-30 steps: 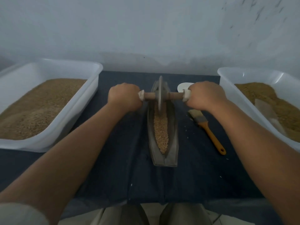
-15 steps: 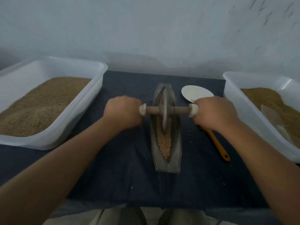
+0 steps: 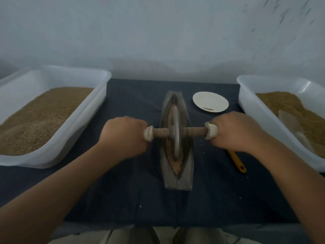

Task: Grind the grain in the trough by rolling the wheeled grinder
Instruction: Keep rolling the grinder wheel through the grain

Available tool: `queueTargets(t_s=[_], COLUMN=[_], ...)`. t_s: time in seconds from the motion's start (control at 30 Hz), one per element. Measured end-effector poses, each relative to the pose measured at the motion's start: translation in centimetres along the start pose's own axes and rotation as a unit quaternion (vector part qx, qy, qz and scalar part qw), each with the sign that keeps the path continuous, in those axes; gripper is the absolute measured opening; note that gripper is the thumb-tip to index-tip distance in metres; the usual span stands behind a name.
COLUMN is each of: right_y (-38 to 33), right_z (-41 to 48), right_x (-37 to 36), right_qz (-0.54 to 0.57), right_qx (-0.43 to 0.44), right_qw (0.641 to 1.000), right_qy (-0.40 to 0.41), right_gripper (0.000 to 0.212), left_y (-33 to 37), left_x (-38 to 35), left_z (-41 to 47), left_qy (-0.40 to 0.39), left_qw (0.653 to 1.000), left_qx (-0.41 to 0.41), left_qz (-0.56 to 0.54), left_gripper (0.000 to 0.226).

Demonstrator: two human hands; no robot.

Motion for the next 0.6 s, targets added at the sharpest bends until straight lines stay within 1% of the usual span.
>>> queueTargets(t_s=[0.07, 0.13, 0.2, 0.27, 0.37, 0.43, 0.53, 0.57, 0.6], right_y=[0.5, 0.9, 0.9, 0.7, 0.6, 0.2, 0.0, 0.0, 0.1], right_z=[2.2, 4.7, 6.3, 6.9, 5.6, 2.8, -0.6, -0.8, -0.4], right_x=[-0.6, 0.0, 1.2, 1.8, 1.4, 0.7, 0.6, 0.4, 0.1], right_qz=[-0.019, -0.028, -0.034, -0.044, -0.054, -0.059, -0.038, -0.030, -0.027], right_qx=[-0.034, -0.063, -0.069, -0.071, -0.051, -0.019, 0.003, -0.001, -0.011], right_qw=[0.999, 0.997, 0.992, 0.992, 0.997, 0.998, 0.999, 0.999, 1.000], right_qy=[-0.010, 0.046, 0.103, 0.091, 0.033, 0.011, 0.024, 0.020, 0.012], right_gripper=[0.027, 0.026, 0.029, 0.026, 0.022, 0.027, 0.043, 0.045, 0.043], left_y=[0.3, 0.2, -0.2, -0.3, -0.2, 0.1, 0.7, 0.7, 0.7], left_x=[-0.2, -0.4, -0.3, -0.2, -0.6, -0.5, 0.9, 0.9, 0.6], left_z=[2.1, 5.7, 8.8, 9.8, 6.6, 2.6, -1.5, -1.5, -0.9], left_qy=[0.008, 0.011, -0.012, -0.027, -0.018, 0.032, 0.118, 0.121, 0.107], left_qw=[1.000, 1.000, 0.999, 0.998, 0.999, 0.999, 0.991, 0.991, 0.992], left_qx=[0.008, 0.027, 0.051, 0.057, 0.041, 0.006, -0.059, -0.063, -0.057], left_qz=[0.010, 0.010, -0.009, -0.026, -0.029, -0.016, 0.006, 0.013, 0.020], left_gripper=[0.027, 0.026, 0.024, 0.025, 0.028, 0.035, 0.040, 0.040, 0.039])
Point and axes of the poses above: each hand's wrist, its own z-axis towards the middle knuckle, its own x-axis out of the back of the hand, y = z × x, the point moved 7 cm from there along z, towards the middle knuckle, and after that the axes turned 11 degrees about -z, right-handed, at the moved point
